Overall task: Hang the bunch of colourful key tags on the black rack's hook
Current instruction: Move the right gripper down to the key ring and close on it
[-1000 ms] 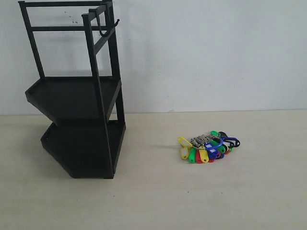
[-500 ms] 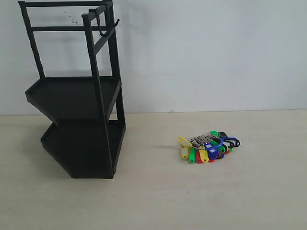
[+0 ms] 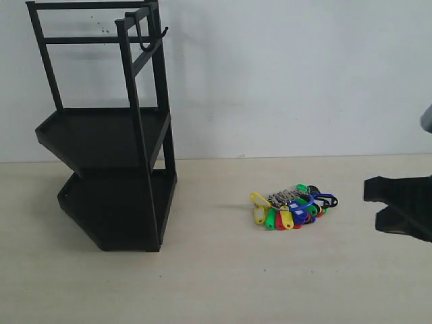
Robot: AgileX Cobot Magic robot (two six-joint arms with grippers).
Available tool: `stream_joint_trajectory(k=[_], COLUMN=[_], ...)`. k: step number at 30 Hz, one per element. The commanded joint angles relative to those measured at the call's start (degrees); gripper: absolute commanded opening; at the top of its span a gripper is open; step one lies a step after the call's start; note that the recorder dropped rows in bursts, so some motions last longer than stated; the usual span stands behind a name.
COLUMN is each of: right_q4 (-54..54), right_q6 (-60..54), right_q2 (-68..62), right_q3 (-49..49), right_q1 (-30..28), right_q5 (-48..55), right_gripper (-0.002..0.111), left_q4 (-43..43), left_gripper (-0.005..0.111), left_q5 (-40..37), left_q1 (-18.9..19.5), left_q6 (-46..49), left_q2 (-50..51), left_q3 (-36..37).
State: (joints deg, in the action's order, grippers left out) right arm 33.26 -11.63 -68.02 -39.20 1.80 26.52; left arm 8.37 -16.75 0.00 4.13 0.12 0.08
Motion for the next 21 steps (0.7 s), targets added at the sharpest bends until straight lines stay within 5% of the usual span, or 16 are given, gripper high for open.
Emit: stream_joint_trajectory(k=[1,7,21], right_q4=[12.4,20.5,34.5], right_q6=[-8.4,-8.4,-10.7], right_q2=[-11.9,-28.8,-47.5], right_q3=[-5.4,-15.0,-28.3], right_q1=[0.0,0.0,0.0], right_q5=[-0.2,-2.0,-5.4], right_gripper=[0.002,0.049,0.044], left_q4=[-0.3,-0.3,-0.3], left_gripper=[0.004,0.004,0.004], left_q5=[0.5,0.5,0.5], left_q1=[0.0,0.0,0.0], left_q6=[0.2,0.2,0.2], left_q2=[-0.1,-0.1,-0.1], left_q3=[-0.1,-0.1,-0.1])
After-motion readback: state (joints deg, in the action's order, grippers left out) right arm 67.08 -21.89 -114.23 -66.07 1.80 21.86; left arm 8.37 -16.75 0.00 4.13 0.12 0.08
